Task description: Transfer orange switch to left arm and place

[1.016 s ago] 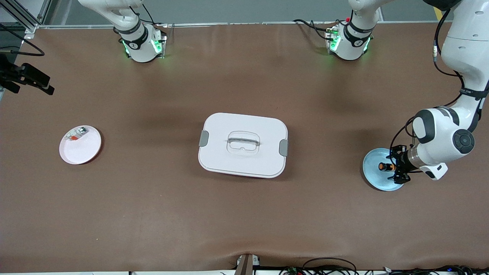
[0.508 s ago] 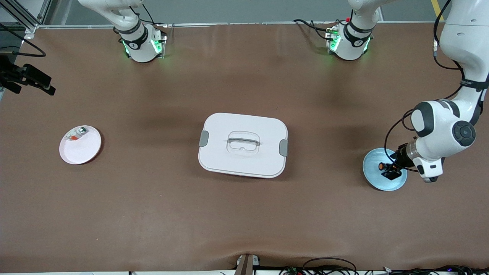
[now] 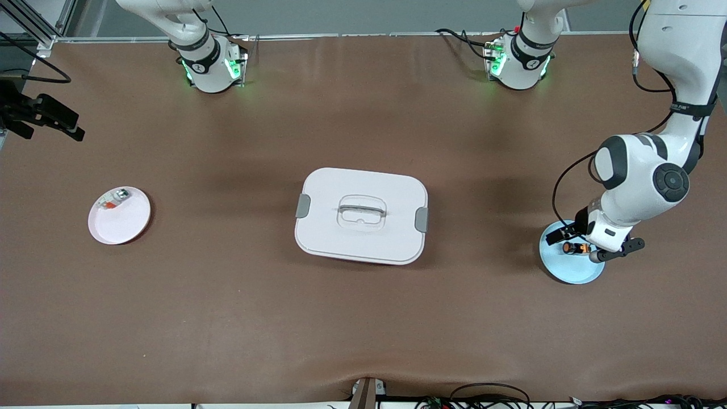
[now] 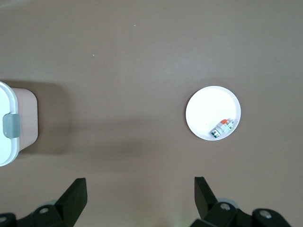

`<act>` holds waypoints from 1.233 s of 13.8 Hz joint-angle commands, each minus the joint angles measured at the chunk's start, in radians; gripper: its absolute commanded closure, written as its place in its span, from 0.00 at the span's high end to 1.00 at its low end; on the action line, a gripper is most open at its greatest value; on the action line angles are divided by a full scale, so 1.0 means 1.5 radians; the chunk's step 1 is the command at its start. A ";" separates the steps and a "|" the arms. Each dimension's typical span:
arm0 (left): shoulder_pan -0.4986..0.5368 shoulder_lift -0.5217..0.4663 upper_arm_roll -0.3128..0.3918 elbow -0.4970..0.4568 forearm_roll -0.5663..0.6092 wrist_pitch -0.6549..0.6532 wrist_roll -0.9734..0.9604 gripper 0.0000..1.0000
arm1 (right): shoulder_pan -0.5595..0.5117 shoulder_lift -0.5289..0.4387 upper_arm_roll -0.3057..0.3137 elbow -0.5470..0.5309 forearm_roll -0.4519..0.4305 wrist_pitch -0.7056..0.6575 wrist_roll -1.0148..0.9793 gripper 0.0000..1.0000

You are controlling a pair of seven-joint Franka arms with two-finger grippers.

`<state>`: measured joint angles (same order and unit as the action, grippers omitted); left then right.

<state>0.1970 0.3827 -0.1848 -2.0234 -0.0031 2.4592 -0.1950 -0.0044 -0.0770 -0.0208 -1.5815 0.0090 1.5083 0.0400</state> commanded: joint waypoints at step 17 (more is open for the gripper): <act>-0.015 -0.226 -0.013 0.155 -0.003 -0.376 0.094 1.00 | -0.004 -0.019 0.001 -0.019 0.000 0.011 0.000 1.00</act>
<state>0.1745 0.0525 -0.1931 -1.8895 -0.0031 2.0396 -0.0713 -0.0047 -0.0770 -0.0223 -1.5833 0.0090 1.5143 0.0399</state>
